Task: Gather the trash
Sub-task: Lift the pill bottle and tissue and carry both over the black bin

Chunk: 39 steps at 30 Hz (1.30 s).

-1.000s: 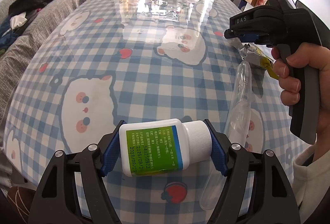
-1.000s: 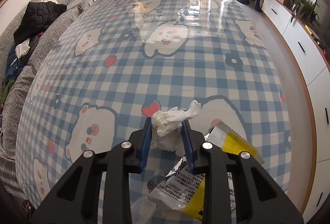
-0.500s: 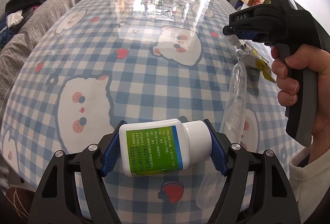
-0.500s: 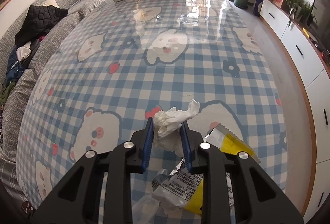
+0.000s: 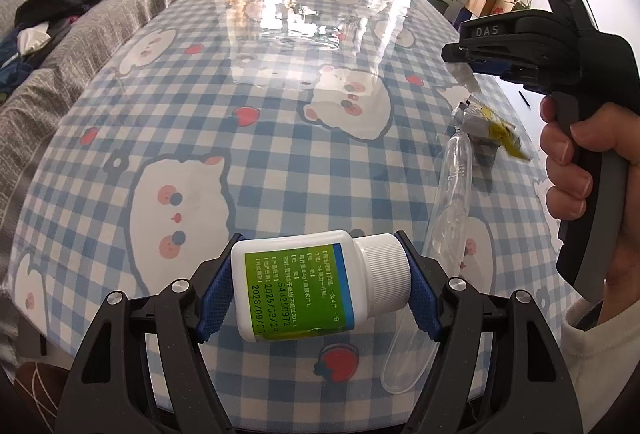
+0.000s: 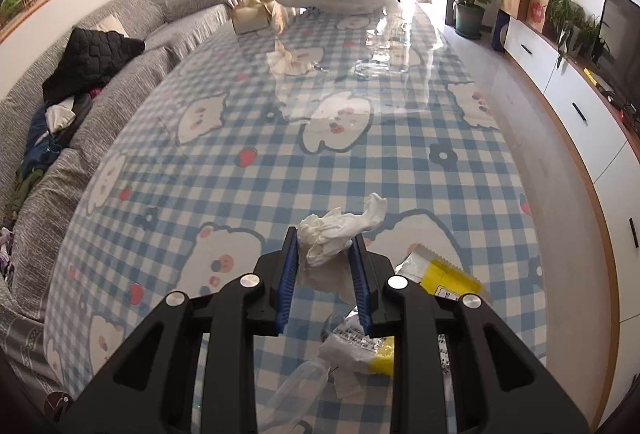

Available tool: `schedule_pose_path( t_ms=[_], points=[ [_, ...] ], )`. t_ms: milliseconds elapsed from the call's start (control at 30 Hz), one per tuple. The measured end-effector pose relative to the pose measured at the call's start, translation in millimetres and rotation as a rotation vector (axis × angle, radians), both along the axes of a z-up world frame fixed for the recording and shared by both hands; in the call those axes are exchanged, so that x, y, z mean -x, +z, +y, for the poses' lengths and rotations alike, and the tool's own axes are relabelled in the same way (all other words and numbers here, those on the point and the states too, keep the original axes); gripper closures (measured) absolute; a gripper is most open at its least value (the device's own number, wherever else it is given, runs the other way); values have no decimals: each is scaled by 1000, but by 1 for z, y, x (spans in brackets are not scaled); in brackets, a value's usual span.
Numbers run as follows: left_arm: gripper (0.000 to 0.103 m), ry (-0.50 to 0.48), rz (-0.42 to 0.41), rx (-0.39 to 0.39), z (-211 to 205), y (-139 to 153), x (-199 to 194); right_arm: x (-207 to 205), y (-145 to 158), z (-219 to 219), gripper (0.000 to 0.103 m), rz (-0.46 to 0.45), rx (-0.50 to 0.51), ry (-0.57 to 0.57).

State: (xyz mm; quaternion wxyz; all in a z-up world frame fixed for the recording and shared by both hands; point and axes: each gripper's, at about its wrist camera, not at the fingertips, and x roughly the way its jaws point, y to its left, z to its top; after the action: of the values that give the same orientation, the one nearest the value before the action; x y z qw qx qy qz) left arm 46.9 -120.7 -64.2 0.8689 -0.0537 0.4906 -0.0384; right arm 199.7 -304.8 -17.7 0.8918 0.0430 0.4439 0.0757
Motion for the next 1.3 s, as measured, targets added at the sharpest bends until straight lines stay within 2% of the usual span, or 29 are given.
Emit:
schedule_pose_path(
  t_ms=[367, 933, 1300],
  points=[
    [32, -1, -32, 8, 12, 19, 24, 43, 12, -4, 79, -12, 5, 1],
    [31, -32, -66, 13, 30, 44, 76, 181, 46, 15, 79, -115, -4, 17],
    [31, -38, -53, 12, 50, 44, 123, 271, 29, 43, 80, -83, 1, 89]
  ],
)
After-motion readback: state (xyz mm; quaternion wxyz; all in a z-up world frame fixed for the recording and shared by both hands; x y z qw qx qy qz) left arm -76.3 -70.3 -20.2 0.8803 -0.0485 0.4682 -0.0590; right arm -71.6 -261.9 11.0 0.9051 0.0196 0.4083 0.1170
